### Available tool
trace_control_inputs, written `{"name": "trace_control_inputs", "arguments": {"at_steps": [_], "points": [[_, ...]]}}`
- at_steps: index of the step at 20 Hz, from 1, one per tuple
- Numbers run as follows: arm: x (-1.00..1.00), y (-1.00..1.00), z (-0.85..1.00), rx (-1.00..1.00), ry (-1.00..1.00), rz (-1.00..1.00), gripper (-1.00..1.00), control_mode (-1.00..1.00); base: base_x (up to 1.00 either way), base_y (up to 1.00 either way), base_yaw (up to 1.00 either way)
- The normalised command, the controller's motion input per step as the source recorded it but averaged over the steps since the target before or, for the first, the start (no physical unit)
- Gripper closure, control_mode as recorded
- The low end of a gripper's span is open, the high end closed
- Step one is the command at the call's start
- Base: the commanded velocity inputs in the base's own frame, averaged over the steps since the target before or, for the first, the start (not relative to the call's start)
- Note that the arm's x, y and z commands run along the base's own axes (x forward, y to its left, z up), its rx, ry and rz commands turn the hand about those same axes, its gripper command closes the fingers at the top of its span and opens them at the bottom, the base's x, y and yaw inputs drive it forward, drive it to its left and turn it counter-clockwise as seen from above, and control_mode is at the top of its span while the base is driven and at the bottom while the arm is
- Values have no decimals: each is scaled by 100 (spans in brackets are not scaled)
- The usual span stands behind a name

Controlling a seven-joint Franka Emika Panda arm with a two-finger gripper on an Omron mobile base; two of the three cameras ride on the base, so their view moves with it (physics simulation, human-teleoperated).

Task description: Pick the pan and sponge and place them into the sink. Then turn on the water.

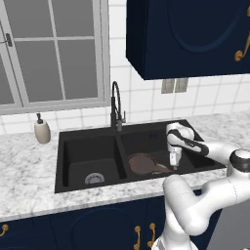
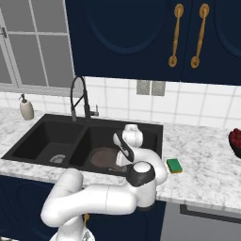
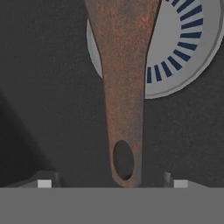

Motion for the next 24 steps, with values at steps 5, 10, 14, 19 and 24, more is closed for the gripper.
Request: {"name": "trace_control_inputs", "arguments": {"at_steps": [5,10,14,19,24], "points": [[-14,-4,32,0,-9,0,-100,-100,0,0,0],[-15,-26,76,0,-11,-2,-100,-100,0,0,0],[-35,-31,55,0,-15,-16,-100,-100,0,0,0],[-27,-1,50,0,-15,-32,-100,-100,0,0,0],[-22,0,56,0,-15,-39,-100,-100,0,0,0]]}}
